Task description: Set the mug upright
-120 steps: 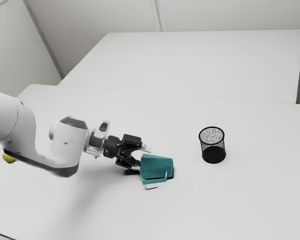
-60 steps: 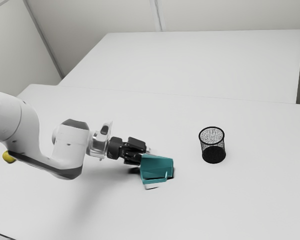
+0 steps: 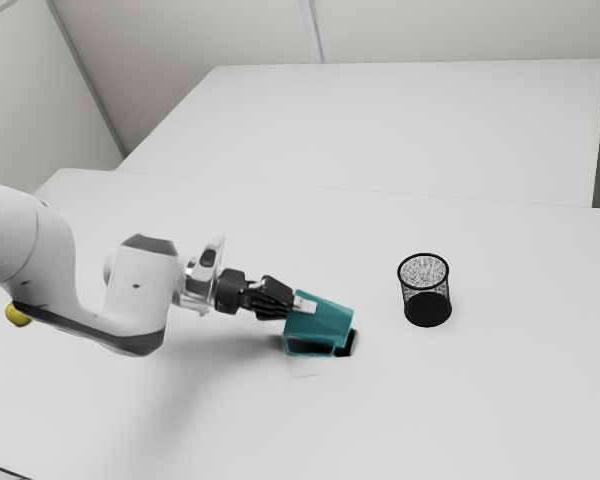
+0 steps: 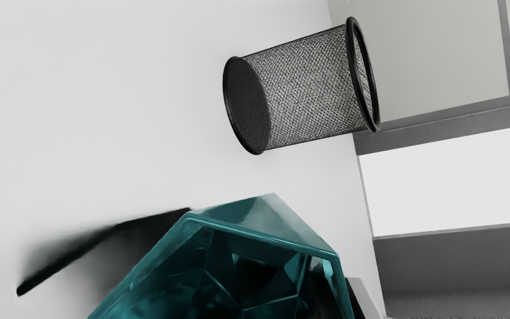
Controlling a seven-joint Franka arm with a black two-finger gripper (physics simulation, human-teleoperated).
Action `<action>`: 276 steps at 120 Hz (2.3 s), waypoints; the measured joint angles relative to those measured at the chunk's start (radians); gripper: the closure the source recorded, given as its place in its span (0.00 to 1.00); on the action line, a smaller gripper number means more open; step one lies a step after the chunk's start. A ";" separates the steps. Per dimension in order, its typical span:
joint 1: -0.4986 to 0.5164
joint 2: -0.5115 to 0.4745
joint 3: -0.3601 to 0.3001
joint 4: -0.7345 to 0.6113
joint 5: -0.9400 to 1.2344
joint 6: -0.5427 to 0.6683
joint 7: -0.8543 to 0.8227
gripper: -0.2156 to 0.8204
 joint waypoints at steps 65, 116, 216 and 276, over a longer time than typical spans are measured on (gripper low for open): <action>-0.007 -0.173 0.020 0.066 0.310 0.012 -0.053 0.96; 0.011 -0.192 0.019 0.260 1.002 -0.019 -0.355 0.96; 0.000 -0.243 -0.006 0.084 1.521 0.195 -0.875 0.96; 0.000 -0.183 -0.006 0.059 1.540 0.307 -1.008 0.96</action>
